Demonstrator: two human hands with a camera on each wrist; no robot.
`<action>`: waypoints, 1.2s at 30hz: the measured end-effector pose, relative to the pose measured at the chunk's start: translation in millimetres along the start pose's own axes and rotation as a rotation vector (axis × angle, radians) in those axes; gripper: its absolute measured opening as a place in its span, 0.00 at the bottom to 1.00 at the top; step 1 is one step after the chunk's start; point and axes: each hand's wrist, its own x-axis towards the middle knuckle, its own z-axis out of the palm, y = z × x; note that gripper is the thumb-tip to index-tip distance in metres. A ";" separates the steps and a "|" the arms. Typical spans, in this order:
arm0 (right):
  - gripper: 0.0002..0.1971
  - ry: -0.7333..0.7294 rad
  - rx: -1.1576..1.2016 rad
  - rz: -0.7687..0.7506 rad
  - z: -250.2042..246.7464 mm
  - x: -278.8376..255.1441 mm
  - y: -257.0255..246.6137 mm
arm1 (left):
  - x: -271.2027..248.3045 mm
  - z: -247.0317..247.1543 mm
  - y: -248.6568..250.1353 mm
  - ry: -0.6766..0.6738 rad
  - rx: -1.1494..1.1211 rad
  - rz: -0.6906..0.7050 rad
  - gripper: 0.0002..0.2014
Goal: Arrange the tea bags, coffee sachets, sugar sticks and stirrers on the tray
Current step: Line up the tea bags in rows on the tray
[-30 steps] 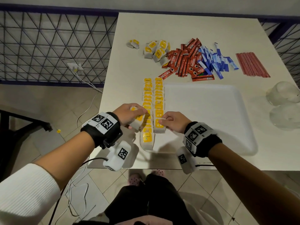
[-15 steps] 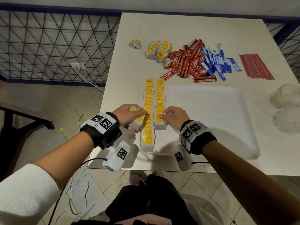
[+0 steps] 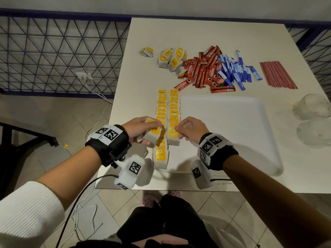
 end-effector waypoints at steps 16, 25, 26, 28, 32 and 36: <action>0.05 -0.152 0.127 -0.147 -14.4 -35.0 -54.7 | -12.9 3.6 14.4 -0.171 -0.306 0.141 0.11; 0.08 -0.075 0.262 -0.121 -9.4 -40.5 -48.2 | -22.4 8.2 6.5 -0.118 -0.066 0.175 0.06; 0.08 -0.068 0.261 -0.114 -9.7 -41.5 -46.3 | -22.6 8.4 4.0 -0.126 -0.017 0.182 0.06; 0.09 -0.054 0.241 -0.103 -10.0 -43.2 -40.6 | -22.8 8.9 -1.0 -0.151 0.043 0.176 0.06; 0.10 -0.043 0.130 -0.070 -9.2 -45.6 -25.9 | -25.0 13.8 -9.7 -0.220 0.146 0.149 0.10; 0.10 -0.066 0.070 -0.044 -6.0 -49.2 -12.5 | -24.0 14.8 -20.0 -0.224 0.101 0.092 0.09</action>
